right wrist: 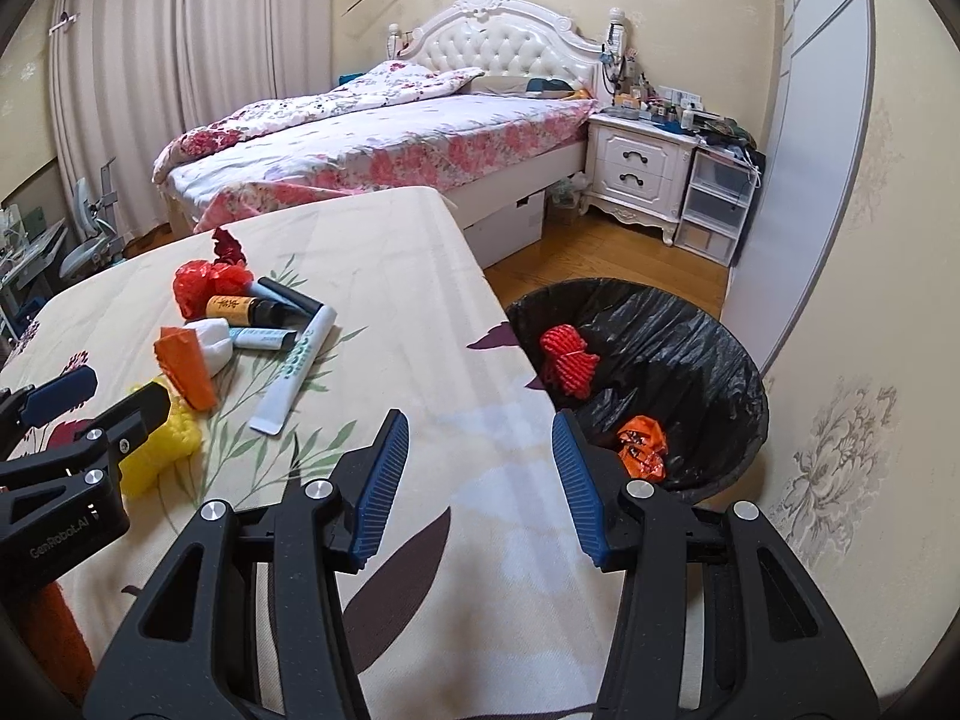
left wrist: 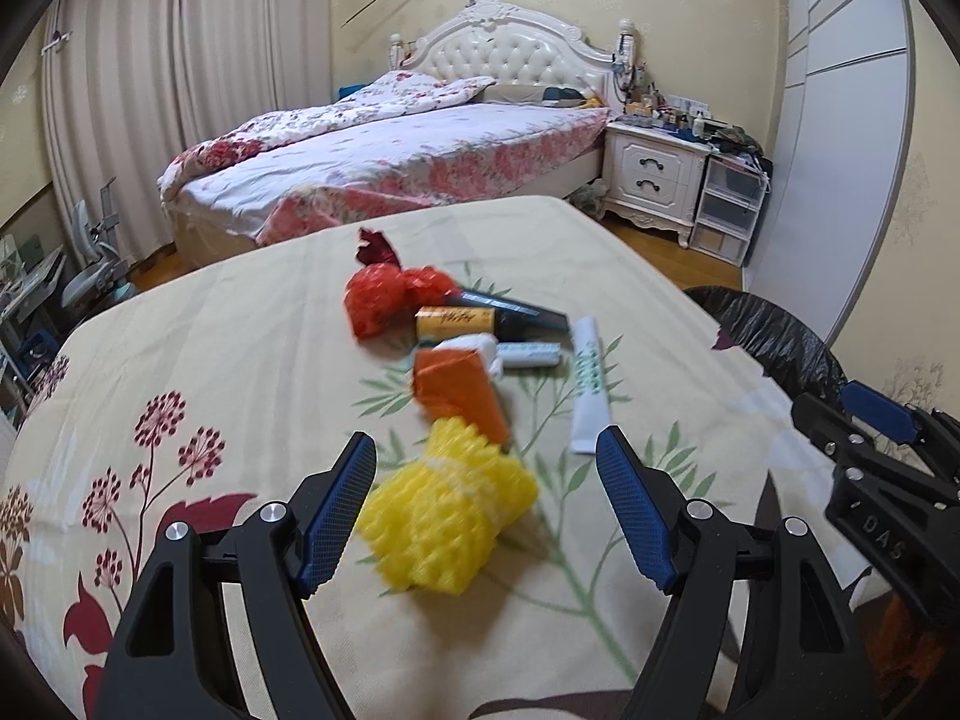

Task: Collect trash
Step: 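Return both grippers to the table and grasp the yellow mesh sleeve with the left gripper, then lift the yellow mesh sleeve with the left gripper while the right gripper grasps the orange wrapper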

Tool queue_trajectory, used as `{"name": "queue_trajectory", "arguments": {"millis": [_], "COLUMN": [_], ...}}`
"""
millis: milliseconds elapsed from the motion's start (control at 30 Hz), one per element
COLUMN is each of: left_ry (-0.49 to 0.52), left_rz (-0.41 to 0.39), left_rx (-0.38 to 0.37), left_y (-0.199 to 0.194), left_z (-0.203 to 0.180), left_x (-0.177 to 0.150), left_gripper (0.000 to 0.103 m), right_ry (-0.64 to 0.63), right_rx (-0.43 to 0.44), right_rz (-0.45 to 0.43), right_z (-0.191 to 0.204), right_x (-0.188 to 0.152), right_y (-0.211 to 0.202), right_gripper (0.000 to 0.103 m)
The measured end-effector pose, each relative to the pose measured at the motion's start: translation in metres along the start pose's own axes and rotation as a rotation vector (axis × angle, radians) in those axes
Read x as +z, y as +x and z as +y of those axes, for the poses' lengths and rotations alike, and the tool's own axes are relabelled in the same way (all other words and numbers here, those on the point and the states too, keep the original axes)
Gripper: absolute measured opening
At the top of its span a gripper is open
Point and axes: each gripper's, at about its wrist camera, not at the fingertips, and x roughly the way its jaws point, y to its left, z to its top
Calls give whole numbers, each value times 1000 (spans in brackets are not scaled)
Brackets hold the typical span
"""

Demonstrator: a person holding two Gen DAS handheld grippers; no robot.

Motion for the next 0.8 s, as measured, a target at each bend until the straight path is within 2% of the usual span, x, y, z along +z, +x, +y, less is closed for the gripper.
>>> {"name": "queue_trajectory", "arguments": {"millis": [367,433,667,800], "left_ry": [17,1,19,26], "left_rz": [59,77,60,33], "left_rx": [-5,-36,-58,-48], "left_y": [21,24,18,8], "left_z": [12,16,17,19], "left_x": [-16,-15,-19,-21], "left_gripper": [74,74,60,57], "right_ry": [-20,-23,-43,-55], "right_rx": [21,24,34,44], "right_rz": [9,12,25,27], "right_z": [13,15,25,32], "right_x": [-3,-2,0,2], "right_y": [-1,1,6,8], "right_gripper": [50,50,50,50]}}
